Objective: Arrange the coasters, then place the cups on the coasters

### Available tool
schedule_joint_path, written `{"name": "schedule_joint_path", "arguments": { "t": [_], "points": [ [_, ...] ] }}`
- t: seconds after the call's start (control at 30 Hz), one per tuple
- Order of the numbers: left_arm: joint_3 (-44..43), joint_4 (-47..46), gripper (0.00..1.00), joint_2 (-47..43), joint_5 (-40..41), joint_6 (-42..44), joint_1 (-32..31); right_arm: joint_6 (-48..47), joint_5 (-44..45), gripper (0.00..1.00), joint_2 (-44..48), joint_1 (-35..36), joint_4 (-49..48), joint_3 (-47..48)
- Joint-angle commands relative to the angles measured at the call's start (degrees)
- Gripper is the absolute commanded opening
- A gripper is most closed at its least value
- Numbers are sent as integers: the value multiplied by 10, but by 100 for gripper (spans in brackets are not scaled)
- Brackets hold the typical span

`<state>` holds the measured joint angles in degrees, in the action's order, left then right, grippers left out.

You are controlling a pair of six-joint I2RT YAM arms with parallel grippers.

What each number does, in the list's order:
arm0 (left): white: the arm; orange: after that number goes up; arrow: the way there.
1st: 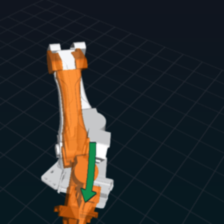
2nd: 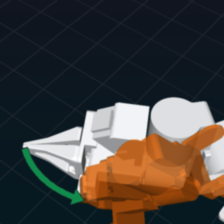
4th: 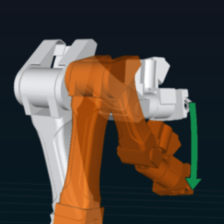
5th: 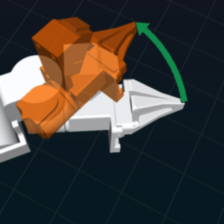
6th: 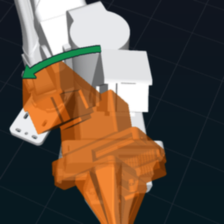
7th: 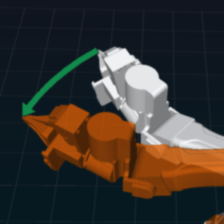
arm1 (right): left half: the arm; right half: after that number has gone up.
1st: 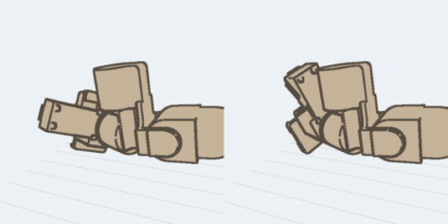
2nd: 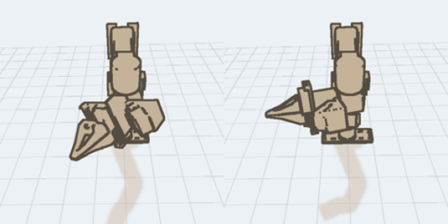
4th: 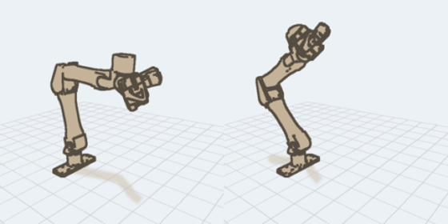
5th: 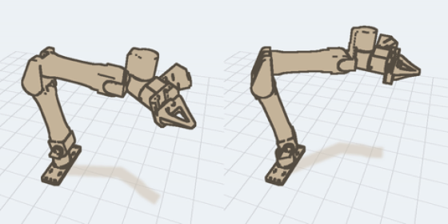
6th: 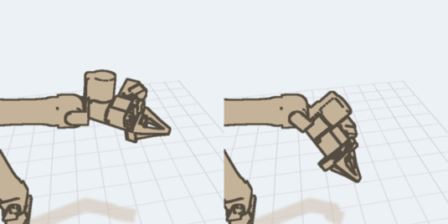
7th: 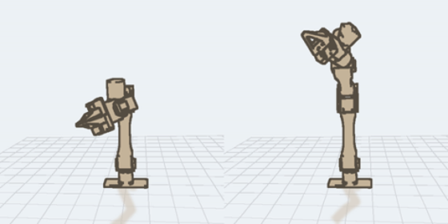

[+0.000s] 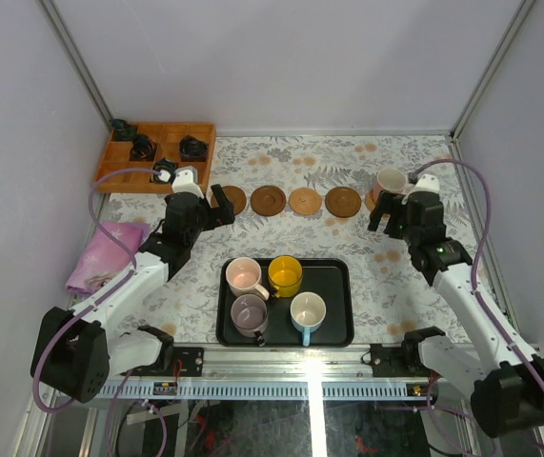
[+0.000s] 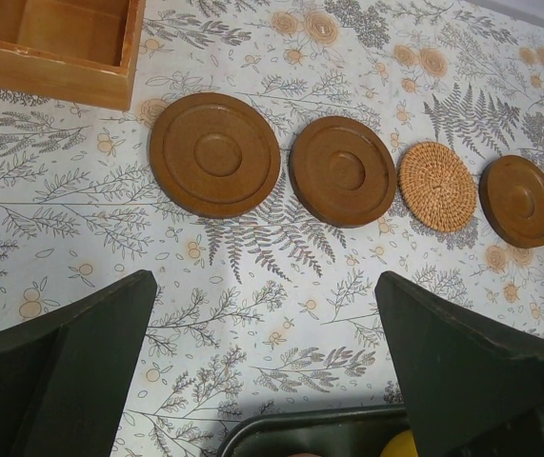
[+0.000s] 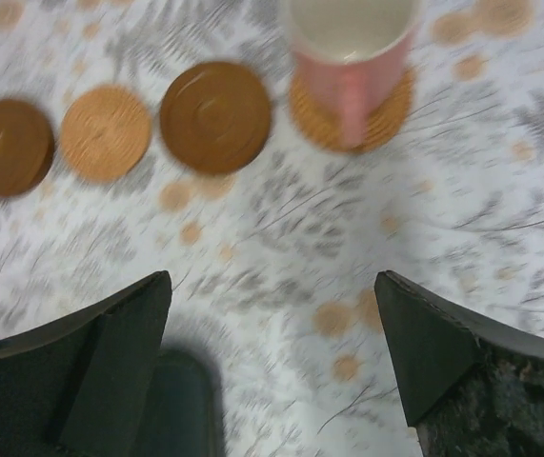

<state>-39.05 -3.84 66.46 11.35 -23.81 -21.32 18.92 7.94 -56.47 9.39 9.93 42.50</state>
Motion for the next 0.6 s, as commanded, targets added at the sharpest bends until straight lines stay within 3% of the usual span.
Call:
{"name": "schedule_joint_path", "arguments": {
  "t": [0.0,0.17,0.57],
  "points": [
    [0,-10,100,-2,-2,3,2,31,-43,96,30,94,104,16],
    [1,-4,100,5,-10,-2,2,62,-118,97,23,153,110,17],
    [13,1,100,-7,-12,-10,1,71,-132,99,10,349,202,50]
  ]
}}
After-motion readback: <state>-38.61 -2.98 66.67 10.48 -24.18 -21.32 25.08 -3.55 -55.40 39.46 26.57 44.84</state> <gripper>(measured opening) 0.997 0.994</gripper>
